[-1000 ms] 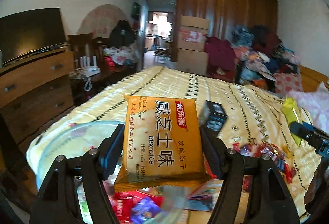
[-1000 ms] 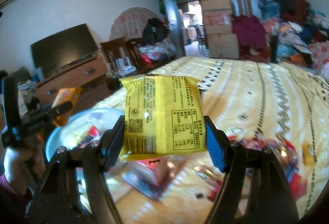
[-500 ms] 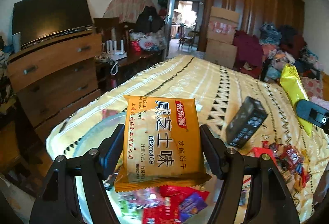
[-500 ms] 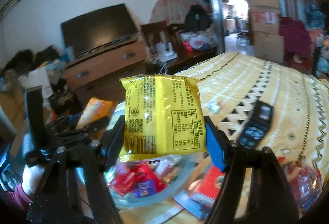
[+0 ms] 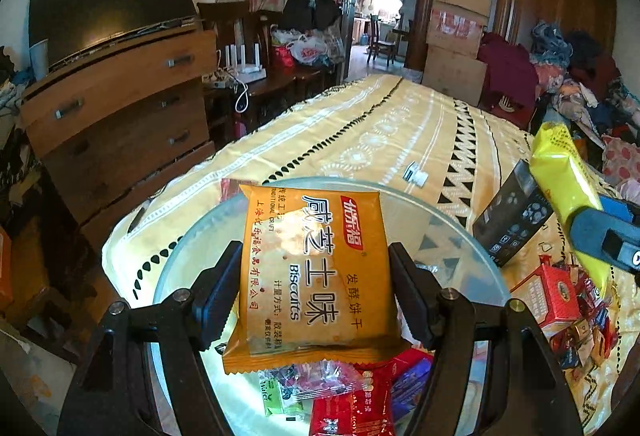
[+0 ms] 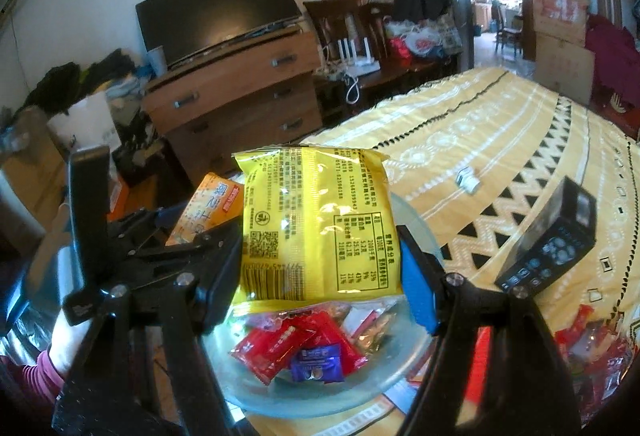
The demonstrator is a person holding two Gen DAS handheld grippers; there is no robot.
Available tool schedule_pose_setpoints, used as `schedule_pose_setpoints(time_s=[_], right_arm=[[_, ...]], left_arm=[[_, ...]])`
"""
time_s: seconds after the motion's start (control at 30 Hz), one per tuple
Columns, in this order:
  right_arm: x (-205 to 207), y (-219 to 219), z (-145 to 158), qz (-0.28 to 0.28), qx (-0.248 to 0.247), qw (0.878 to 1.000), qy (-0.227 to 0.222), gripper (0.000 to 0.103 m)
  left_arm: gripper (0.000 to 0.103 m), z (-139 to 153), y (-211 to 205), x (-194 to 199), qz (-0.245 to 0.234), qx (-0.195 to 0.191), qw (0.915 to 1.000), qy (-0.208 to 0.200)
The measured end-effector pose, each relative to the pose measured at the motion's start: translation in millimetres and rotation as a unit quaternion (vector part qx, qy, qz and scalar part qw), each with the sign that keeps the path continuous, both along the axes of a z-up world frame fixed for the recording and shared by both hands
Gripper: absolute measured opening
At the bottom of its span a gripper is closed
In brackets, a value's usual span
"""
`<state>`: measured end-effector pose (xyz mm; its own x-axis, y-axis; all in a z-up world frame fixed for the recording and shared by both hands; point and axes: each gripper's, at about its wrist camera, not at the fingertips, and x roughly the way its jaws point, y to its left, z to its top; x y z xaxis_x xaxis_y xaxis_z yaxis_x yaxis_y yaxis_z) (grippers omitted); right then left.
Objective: Organize snacks
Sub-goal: 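Open both tools to drop the yellow packs into the glass bowl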
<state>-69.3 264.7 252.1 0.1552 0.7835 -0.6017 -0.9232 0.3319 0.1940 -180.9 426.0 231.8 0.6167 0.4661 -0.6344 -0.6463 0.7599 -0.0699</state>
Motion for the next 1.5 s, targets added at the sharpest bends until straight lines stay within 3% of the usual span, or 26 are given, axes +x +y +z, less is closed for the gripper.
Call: schedule_pose_setpoints(time_s=[1.5], right_arm=[[1,33,-43,0.004,-0.058,0.998,0.036,0.073]], left_arm=[[0.073,-42,25,15,0.007,-0.047,0.9978,0.047]])
